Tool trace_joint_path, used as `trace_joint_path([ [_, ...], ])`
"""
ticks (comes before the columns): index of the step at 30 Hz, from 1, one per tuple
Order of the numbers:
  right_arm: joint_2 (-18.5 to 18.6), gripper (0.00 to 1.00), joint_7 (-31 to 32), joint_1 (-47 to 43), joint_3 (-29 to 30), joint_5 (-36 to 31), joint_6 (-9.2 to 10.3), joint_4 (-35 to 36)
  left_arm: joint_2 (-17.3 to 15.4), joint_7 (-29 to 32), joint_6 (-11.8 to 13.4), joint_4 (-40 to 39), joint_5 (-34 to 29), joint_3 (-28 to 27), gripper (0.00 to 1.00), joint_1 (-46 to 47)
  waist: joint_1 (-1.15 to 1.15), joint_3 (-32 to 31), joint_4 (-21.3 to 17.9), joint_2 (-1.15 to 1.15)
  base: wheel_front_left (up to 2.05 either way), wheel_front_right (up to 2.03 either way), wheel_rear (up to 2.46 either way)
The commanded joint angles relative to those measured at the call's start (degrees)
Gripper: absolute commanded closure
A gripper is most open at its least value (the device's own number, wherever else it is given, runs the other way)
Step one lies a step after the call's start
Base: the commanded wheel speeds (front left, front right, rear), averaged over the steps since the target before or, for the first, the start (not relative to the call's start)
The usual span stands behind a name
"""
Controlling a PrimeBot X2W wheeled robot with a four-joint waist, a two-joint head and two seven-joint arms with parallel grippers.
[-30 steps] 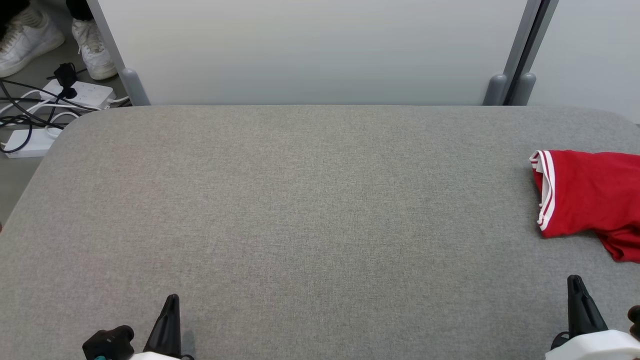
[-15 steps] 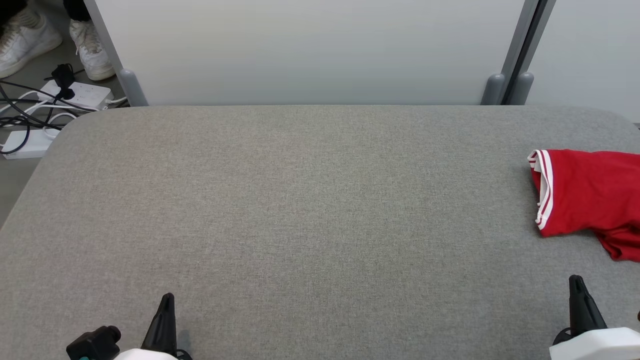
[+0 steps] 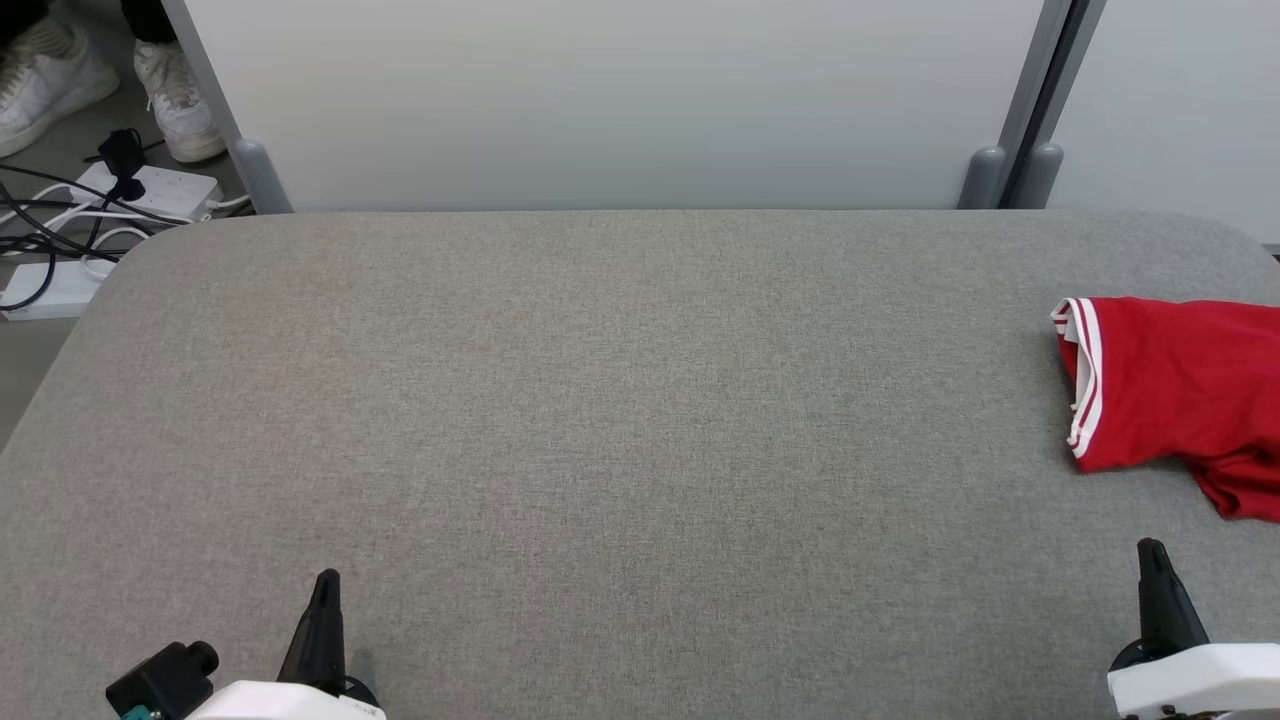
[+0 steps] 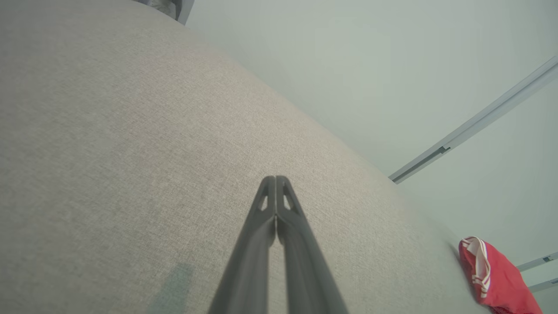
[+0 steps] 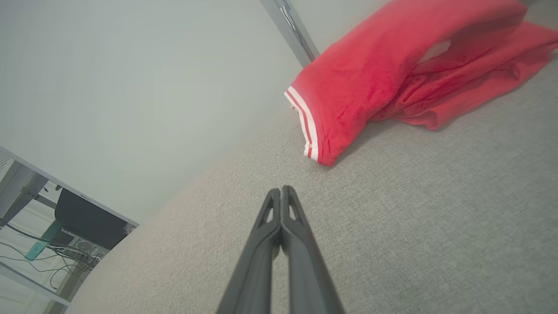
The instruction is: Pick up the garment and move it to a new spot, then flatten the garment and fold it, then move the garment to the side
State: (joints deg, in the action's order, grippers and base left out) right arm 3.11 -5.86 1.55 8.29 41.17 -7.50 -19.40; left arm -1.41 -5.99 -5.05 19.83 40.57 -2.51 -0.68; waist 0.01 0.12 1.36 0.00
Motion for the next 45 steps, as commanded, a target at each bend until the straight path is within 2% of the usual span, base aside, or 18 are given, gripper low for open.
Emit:
trace_joint_path([
  [1, 0.63, 1.0, 0.36, 2.3, -0.7, 1.67, 0.0, 1.76, -0.93, 0.23, -0.44, -1.76, 1.71, -1.05, 1.0, 2.83, -0.01, 0.0, -0.02, 0.0, 0.0, 0.0, 0.0],
  [45, 0.11, 1.0, 7.61, 3.71, -1.33, 31.44, 0.01, 3.94, -1.25, 7.64, -1.65, -4.17, 31.83, -2.85, 1.0, 5.27, -0.01, 0.04, -0.82, 0.0, 0.0, 0.0, 0.0],
])
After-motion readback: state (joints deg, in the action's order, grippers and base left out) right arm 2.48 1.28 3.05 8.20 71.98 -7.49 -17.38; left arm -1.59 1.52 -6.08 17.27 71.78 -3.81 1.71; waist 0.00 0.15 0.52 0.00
